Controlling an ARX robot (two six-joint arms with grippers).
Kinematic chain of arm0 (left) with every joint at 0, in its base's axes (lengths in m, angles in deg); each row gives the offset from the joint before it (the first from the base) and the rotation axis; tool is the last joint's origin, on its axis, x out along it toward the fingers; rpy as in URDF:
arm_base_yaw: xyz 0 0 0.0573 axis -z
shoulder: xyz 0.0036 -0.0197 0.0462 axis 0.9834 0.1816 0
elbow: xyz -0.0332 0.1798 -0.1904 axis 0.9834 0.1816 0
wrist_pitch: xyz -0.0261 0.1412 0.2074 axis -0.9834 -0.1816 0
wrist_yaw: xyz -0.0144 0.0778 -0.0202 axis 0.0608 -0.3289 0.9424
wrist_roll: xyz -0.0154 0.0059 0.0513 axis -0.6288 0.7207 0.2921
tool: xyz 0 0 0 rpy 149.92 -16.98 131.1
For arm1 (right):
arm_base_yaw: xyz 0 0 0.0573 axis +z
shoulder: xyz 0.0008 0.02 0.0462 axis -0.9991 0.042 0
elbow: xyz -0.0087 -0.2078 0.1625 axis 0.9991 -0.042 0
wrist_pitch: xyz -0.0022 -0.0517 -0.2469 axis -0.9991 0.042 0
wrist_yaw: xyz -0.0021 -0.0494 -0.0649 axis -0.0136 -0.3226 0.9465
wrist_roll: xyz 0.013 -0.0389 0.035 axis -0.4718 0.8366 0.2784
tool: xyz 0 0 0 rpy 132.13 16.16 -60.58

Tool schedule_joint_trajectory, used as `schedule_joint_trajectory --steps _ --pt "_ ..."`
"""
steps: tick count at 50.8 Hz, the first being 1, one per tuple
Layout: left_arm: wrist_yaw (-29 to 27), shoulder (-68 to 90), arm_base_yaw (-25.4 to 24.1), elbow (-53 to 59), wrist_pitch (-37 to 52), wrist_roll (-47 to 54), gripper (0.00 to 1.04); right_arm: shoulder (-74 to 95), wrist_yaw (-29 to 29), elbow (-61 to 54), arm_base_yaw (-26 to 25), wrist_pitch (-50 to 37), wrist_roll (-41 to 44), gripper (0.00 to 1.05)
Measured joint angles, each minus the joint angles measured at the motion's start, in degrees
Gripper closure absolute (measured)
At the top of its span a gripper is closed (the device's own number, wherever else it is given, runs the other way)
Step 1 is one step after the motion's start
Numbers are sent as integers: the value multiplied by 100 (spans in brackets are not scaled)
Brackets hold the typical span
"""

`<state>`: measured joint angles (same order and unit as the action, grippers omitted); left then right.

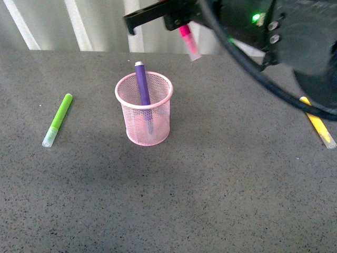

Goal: Insert purple and pink pens into pink cup

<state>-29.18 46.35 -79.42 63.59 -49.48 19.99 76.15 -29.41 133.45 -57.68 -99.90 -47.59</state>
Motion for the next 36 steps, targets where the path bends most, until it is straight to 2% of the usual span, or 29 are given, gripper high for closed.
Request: schedule_joint_trajectory --steps 8,17,36 --pt "0 0 0 0 0 0 7 570 48 468 293 -153 55 93" --pt "0 0 0 0 0 0 7 765 37 907 452 -15 -295 93" --pt "0 0 0 0 0 0 7 1145 20 1163 710 125 -686 93"
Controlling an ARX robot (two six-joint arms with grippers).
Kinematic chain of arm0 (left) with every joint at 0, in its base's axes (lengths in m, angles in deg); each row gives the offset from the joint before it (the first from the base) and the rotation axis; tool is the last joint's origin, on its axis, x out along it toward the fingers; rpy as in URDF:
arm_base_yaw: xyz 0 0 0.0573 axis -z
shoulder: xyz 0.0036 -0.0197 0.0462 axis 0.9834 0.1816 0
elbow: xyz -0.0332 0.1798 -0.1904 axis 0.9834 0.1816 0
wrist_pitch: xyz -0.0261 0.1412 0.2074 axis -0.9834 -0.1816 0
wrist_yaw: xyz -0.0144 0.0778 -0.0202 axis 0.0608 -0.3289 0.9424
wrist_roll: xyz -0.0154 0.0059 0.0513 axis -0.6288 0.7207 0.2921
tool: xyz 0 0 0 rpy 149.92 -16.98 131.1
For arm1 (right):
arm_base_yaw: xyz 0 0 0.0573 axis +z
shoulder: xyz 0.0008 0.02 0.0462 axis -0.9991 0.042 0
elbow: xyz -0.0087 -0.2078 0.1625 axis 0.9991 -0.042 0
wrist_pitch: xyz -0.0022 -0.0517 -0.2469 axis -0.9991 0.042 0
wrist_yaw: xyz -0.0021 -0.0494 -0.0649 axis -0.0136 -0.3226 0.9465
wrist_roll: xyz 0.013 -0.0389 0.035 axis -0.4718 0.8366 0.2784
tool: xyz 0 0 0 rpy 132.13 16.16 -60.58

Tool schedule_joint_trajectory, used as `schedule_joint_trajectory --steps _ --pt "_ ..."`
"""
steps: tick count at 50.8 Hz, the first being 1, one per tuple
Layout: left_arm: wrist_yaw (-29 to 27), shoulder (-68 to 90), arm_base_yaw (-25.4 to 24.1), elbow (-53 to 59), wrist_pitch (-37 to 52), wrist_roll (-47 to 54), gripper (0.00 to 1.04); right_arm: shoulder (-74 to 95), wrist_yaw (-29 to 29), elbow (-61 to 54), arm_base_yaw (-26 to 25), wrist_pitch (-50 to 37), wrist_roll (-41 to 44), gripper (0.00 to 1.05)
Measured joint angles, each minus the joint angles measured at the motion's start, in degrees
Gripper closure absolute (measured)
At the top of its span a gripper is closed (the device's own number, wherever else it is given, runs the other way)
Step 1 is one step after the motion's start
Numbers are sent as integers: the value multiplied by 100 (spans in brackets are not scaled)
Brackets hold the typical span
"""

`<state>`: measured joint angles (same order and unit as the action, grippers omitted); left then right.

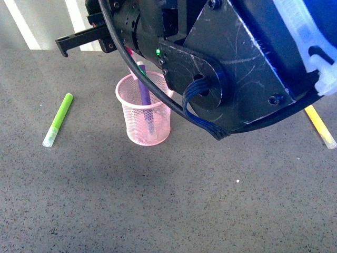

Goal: Insert purple and pink pens into pink cup

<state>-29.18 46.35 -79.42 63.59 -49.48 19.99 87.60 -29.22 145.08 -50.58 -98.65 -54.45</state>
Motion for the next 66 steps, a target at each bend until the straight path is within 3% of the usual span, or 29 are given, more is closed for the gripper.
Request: schedule_joint_trajectory --steps 34,52,61,66 --pt "0 0 0 0 0 0 7 254 105 15 92 -42 -201 92" --pt "0 0 0 0 0 0 7 192 531 -192 61 61 -365 39" --pt "0 0 0 0 0 0 7 -271 822 -564 -68 103 -535 7" --pt "0 0 0 0 0 0 7 -789 1060 -922 -229 422 -857 7"
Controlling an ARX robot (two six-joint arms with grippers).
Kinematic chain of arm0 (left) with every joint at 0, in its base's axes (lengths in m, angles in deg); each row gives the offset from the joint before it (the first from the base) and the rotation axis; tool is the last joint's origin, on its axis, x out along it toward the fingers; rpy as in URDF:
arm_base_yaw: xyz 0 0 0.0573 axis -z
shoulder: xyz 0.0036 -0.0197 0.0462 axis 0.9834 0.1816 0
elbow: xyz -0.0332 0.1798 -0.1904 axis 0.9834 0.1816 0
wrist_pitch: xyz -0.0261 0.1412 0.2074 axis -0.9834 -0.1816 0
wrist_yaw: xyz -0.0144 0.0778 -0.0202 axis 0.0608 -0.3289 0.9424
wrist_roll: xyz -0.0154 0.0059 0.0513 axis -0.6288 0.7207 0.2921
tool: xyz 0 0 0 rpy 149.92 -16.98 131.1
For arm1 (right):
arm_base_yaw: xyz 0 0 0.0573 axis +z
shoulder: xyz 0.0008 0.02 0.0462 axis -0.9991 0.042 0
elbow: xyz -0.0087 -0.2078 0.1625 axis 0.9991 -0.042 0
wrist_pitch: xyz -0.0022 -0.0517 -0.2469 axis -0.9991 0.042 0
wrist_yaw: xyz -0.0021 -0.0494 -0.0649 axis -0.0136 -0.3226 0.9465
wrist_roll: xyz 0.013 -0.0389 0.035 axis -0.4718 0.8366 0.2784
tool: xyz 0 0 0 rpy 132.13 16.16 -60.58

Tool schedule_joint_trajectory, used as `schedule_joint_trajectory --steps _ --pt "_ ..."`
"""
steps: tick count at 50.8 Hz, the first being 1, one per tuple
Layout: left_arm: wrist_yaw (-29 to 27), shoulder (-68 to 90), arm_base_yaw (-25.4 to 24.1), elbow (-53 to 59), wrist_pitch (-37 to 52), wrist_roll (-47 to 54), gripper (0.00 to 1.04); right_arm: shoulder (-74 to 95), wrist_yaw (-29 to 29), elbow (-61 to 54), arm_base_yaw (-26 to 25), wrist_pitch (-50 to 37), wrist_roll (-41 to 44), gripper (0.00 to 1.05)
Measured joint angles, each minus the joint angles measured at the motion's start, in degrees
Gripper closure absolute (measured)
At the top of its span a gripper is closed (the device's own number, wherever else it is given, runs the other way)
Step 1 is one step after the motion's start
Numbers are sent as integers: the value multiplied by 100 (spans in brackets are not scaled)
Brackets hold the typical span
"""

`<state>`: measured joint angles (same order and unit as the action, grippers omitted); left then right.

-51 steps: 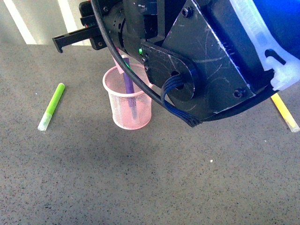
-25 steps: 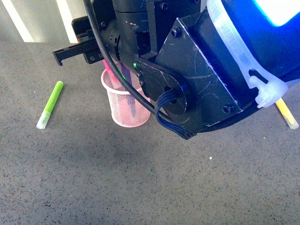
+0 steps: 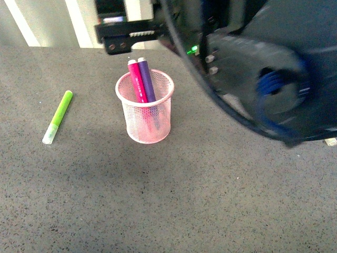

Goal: Insert purple and pink pens into pink cup

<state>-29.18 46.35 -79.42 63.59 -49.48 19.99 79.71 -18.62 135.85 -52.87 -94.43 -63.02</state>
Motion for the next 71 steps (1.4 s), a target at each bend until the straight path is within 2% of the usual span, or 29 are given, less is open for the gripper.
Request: schedule_joint_trajectory --steps 8,14,20,27,30,32,37,42,54,62,71 --pt "0 0 0 0 0 0 7 -1733 396 -1366 -673 1244 -688 7" --pt "0 0 0 0 0 0 7 -2986 612 -2267 -1067 1947 -824 7" --pt "4 0 0 0 0 0 7 -3716 669 -2531 -1165 2031 -861 7" --pt "2 -2 0 0 0 2 7 -3744 671 -2559 -1137 1941 -807 8" --pt "-7 -4 0 0 0 0 7 -3606 903 -2870 -1161 940 -492 16" --pt "-2 -4 0 0 0 2 7 -3585 817 -3198 -1226 177 -109 23" --pt "-15 -4 0 0 0 2 7 -3897 584 -3801 -1486 -730 352 39" --pt "2 -4 0 0 0 2 7 -4575 363 -4336 -1893 -780 520 62" --pt "-4 -4 0 0 0 2 7 -5523 -144 -4972 -2345 -420 555 102" --pt "2 -4 0 0 0 2 7 -5877 -339 -5383 -2627 -527 551 101" --pt "-2 -4 0 0 0 0 7 -6564 -575 -5602 -2822 7 549 101"
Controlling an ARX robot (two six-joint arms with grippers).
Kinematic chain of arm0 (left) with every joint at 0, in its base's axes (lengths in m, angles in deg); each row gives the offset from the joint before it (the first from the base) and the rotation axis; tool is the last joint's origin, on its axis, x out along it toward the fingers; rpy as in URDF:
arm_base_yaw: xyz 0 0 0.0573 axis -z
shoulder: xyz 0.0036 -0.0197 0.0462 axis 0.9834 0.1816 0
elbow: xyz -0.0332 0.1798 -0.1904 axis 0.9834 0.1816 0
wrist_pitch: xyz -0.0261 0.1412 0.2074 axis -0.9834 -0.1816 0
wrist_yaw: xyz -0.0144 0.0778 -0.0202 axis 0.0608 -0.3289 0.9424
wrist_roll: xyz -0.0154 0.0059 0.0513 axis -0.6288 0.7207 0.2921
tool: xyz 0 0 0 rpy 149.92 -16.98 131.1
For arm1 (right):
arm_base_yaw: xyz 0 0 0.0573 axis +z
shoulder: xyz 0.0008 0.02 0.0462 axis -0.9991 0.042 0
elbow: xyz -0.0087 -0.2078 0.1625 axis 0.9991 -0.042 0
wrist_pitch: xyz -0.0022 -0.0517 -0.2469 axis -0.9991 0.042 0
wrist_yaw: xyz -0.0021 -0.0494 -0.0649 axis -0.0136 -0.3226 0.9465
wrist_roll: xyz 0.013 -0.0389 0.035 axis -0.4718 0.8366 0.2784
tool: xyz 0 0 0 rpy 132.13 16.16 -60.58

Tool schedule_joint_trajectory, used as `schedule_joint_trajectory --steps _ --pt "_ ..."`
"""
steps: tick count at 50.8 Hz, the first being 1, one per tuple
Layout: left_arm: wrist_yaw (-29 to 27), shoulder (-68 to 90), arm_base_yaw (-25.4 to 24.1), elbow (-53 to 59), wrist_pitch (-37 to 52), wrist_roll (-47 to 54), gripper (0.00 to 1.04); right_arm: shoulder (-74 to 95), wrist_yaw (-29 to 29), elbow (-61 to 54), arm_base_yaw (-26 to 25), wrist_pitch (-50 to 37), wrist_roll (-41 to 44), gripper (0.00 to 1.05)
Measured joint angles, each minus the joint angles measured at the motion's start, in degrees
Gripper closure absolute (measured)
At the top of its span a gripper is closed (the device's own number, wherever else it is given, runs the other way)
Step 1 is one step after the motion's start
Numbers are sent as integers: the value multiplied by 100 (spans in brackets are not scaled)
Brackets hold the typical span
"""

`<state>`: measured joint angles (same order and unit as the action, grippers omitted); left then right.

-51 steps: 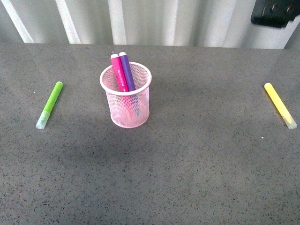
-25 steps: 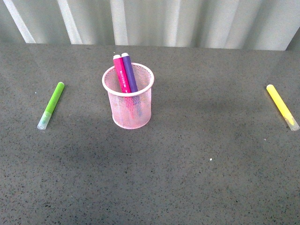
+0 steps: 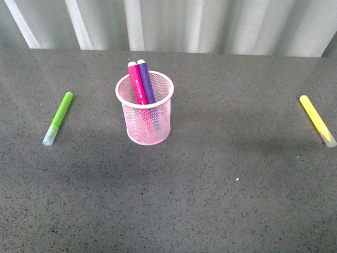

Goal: Insert purple and pink pens into pink cup

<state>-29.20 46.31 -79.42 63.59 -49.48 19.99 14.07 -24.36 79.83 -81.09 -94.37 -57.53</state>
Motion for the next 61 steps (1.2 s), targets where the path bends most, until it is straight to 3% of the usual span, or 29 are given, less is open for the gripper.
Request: schedule_joint_trajectory --steps 4,8,13,61 --pt "2 -2 0 0 0 2 7 -398 -68 -61 -92 313 0 101" --pt "2 -2 0 0 0 2 7 -772 -533 -92 -439 654 0 101" --pt "-2 -2 0 0 0 0 7 -1274 -573 -103 -625 1067 -2 101" --pt "0 -2 0 0 0 2 7 -3965 -597 -116 -638 3617 -2 101"
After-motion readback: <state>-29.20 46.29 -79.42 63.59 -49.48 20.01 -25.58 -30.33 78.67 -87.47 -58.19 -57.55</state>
